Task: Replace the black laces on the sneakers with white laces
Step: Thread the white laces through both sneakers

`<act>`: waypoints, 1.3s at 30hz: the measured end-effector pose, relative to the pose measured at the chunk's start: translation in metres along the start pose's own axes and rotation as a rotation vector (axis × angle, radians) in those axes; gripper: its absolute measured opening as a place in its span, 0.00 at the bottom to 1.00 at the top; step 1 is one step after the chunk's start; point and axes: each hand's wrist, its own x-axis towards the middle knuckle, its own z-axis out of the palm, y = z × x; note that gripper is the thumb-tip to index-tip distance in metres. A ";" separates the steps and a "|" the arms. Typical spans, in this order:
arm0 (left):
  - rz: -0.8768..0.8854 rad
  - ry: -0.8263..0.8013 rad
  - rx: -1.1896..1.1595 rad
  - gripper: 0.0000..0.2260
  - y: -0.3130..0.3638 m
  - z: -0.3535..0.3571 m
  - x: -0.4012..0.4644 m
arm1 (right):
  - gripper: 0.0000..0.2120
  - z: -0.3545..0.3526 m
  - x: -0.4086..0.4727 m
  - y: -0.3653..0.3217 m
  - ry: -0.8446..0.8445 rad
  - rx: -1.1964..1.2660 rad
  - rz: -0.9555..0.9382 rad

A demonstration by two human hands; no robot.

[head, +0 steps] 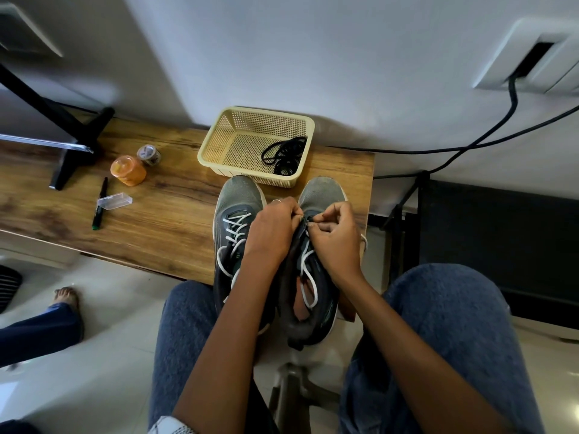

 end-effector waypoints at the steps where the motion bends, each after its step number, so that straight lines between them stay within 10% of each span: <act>1: 0.009 -0.016 -0.005 0.03 -0.001 0.000 0.001 | 0.13 0.000 0.000 0.001 0.000 -0.011 0.001; 8: -0.006 -0.062 -0.106 0.02 -0.003 -0.007 0.000 | 0.15 -0.002 0.001 0.000 -0.010 0.001 0.040; 15: -0.083 0.221 -0.144 0.03 -0.009 -0.030 -0.011 | 0.11 -0.003 0.003 0.003 -0.002 -0.012 0.049; 20: 0.012 0.070 -0.071 0.12 0.005 -0.015 -0.012 | 0.14 -0.007 0.003 -0.001 -0.028 -0.018 0.003; 39: -0.087 0.224 -0.100 0.03 0.014 -0.001 -0.026 | 0.07 -0.052 0.001 0.006 -0.028 -0.658 -0.175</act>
